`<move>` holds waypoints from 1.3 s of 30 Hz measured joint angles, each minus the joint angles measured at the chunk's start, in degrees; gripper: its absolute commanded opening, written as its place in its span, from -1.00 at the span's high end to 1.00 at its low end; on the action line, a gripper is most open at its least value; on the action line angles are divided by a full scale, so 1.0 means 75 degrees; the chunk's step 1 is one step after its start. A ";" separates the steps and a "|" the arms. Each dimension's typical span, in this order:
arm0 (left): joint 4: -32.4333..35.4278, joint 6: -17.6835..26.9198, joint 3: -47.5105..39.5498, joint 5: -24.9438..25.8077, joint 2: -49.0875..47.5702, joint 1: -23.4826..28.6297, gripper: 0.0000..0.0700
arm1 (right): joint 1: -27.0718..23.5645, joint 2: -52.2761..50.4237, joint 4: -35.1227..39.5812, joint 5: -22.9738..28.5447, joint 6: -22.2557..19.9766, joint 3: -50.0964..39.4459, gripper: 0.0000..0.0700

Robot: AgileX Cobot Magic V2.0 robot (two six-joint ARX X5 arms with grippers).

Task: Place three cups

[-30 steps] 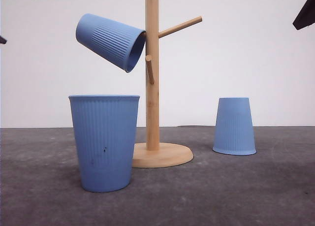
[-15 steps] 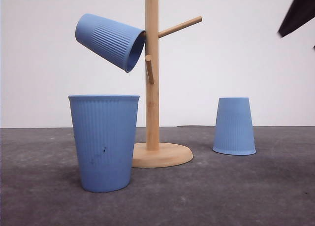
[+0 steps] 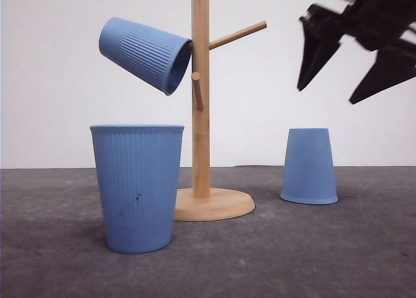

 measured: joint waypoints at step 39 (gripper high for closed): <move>-0.0129 -0.0187 0.0000 0.0227 0.0072 0.0000 -0.46 | -0.0955 0.0169 -0.0424 -0.1707 0.0296 0.0620 -0.25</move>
